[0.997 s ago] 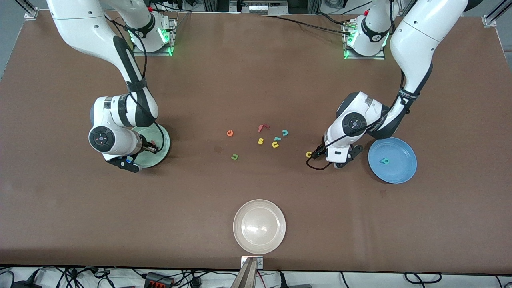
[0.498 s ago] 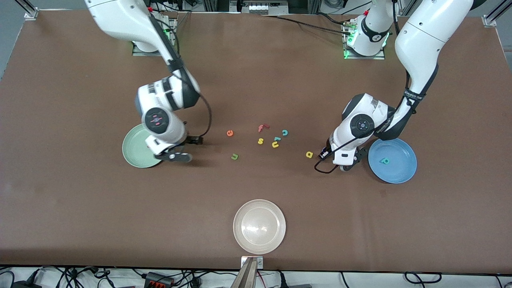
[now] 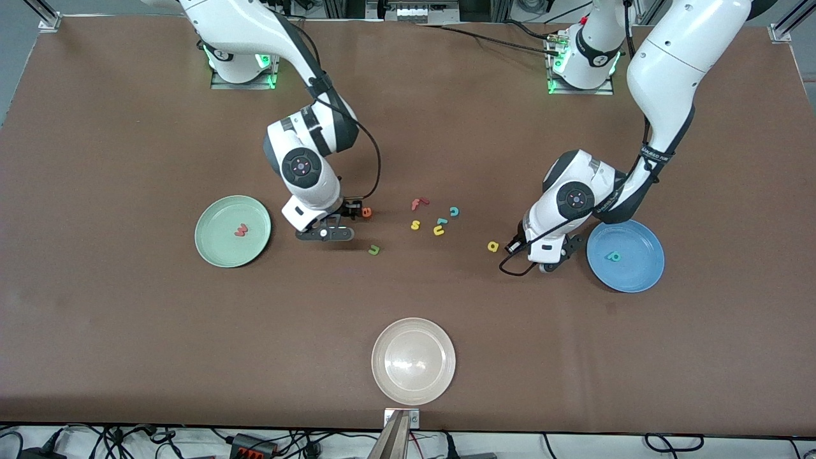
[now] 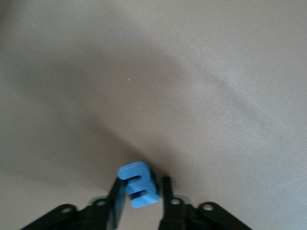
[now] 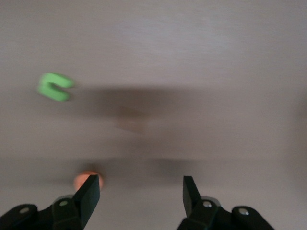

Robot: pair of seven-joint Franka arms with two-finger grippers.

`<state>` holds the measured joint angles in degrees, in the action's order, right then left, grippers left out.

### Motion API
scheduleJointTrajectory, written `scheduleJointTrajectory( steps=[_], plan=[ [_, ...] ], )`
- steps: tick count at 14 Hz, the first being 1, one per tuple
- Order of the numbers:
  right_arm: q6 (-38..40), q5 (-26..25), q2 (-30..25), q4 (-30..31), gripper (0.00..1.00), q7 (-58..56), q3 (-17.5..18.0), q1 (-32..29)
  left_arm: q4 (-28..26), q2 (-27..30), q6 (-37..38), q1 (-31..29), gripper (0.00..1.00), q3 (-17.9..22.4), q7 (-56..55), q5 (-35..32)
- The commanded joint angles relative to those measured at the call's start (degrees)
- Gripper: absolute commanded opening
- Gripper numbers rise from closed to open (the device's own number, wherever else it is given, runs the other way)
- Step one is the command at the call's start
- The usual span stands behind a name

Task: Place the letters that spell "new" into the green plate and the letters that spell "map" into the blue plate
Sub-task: 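Grasp the orange e with the right gripper while the left grasps blue m, then place the blue m on the blue plate with the left gripper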

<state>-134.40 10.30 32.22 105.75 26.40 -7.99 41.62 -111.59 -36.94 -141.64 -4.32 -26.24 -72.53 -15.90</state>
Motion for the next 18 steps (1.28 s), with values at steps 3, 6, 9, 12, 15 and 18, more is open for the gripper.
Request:
scheduleJointTrajectory(
  steps=[3,6,9,12,15,18],
  plan=[
    [-5.3,1.7,3.5,0.1,0.78,-0.5,-0.1,3.0,-0.3,0.5,0.5,-0.3,0.03,0.3,2.5,-0.4],
    [-6.2,1.8,4.3,0.1,0.77,-0.3,-0.1,4.3,1.2,3.0,5.4,-1.8,0.03,0.9,11.4,-0.4],
    [-6.2,1.8,4.3,0.1,0.75,-0.3,-0.1,4.4,4.8,5.4,15.3,-4.9,0.03,0.8,23.5,-0.4],
    [-6.0,1.8,4.4,0.2,0.70,-0.3,-0.1,4.8,6.4,6.4,20.6,-8.3,0.03,1.9,36.9,-5.6],
    [-6.1,1.8,5.0,0.1,0.60,-0.3,-0.1,5.3,6.4,5.6,19.9,-12.7,0.04,1.9,49.3,-8.0],
    [-6.1,1.8,5.0,0.2,0.50,-0.2,-0.1,5.9,6.2,4.6,19.9,-14.7,0.22,2.0,52.9,-8.0]
  ],
)
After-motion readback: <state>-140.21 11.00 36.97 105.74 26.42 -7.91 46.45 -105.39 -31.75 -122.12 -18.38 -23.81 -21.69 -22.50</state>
